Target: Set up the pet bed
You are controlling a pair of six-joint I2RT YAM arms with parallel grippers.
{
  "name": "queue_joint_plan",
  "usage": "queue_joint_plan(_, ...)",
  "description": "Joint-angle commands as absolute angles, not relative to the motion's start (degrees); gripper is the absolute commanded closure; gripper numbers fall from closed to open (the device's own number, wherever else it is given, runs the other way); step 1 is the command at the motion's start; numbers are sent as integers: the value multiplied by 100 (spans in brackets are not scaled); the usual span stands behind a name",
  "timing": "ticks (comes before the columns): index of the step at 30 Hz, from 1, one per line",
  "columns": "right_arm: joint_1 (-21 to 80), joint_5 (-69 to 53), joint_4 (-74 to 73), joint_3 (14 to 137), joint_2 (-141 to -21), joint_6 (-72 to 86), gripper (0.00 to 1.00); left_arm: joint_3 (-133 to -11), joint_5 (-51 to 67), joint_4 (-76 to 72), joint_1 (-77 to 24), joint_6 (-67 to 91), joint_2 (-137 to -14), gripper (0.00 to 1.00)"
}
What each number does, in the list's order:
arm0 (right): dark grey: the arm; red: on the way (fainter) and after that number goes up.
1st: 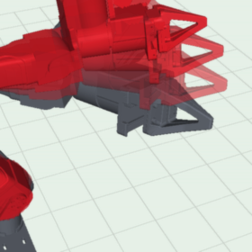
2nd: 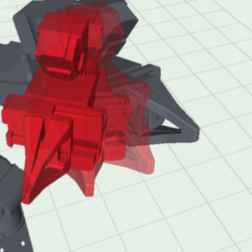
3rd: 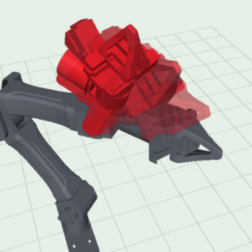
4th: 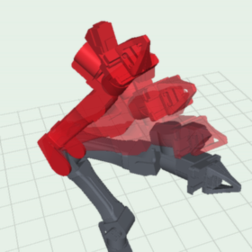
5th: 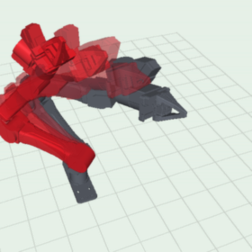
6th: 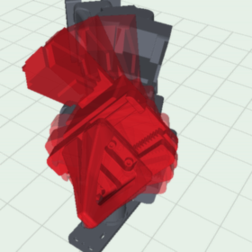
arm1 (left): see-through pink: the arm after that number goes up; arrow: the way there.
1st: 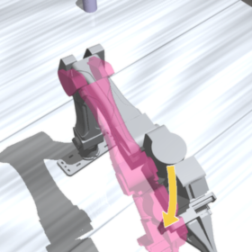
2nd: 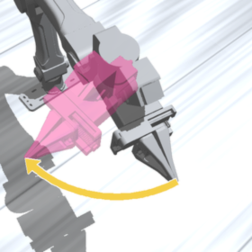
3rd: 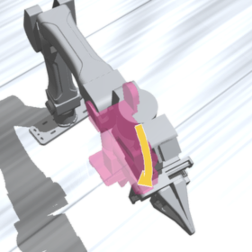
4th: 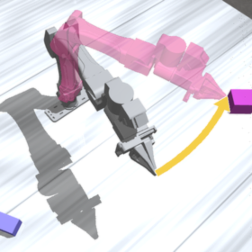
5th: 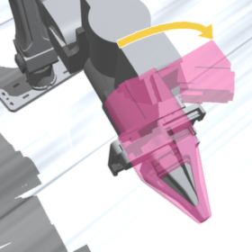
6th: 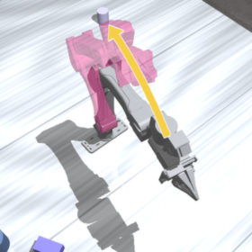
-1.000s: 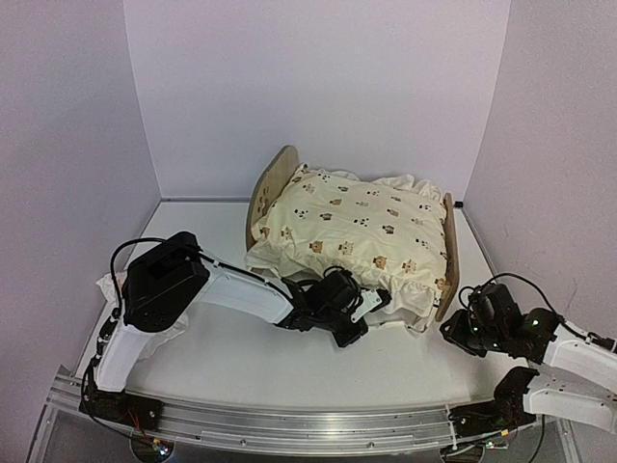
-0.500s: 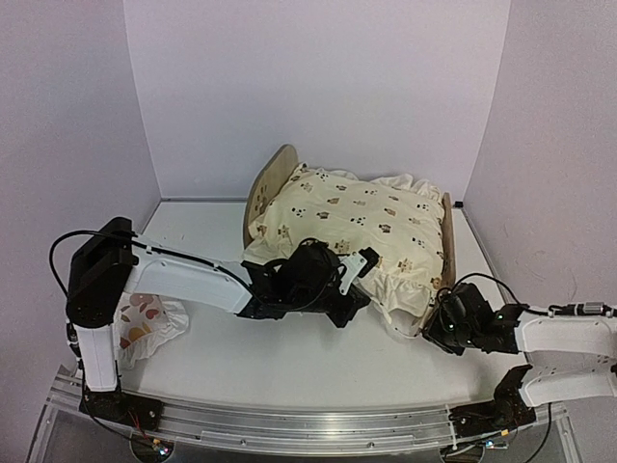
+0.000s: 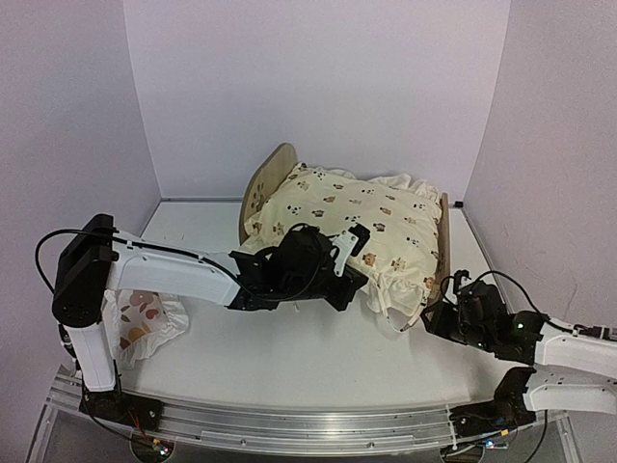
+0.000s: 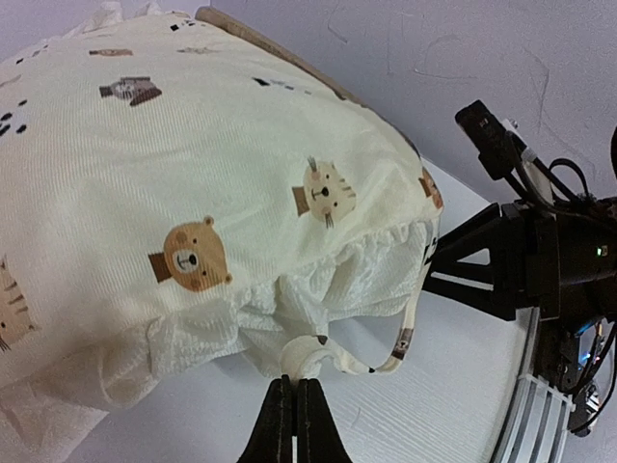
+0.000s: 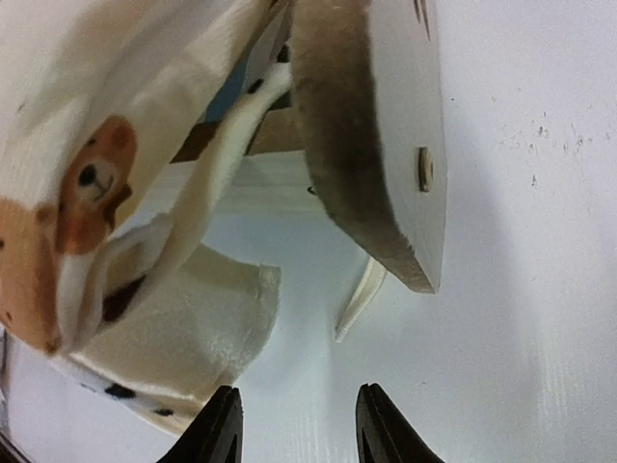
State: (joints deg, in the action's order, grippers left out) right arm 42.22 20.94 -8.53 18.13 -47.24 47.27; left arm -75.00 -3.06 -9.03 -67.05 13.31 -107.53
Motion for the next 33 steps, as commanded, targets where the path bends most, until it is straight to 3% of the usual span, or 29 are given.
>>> queue_joint_plan(1,4264,1795,-1640,2117,-4671,3573,59,-8018,-437,-995,-6666,1192,-10426,100)
queue_joint_plan(7,4520,1876,-1286,1995,-5012,3325,59,-8507,-594,-857,-6547,986,-10417,100)
queue_joint_plan(14,5272,3226,-523,2171,-6241,3349,58,-8937,-532,-714,-6270,786,-10664,100)
queue_joint_plan(20,5352,3967,213,2153,-6851,3752,56,-9061,-402,-679,-6142,796,-10862,100)
queue_joint_plan(33,5503,4094,782,2305,-7949,4650,56,-9160,-315,-691,-6091,823,-11034,100)
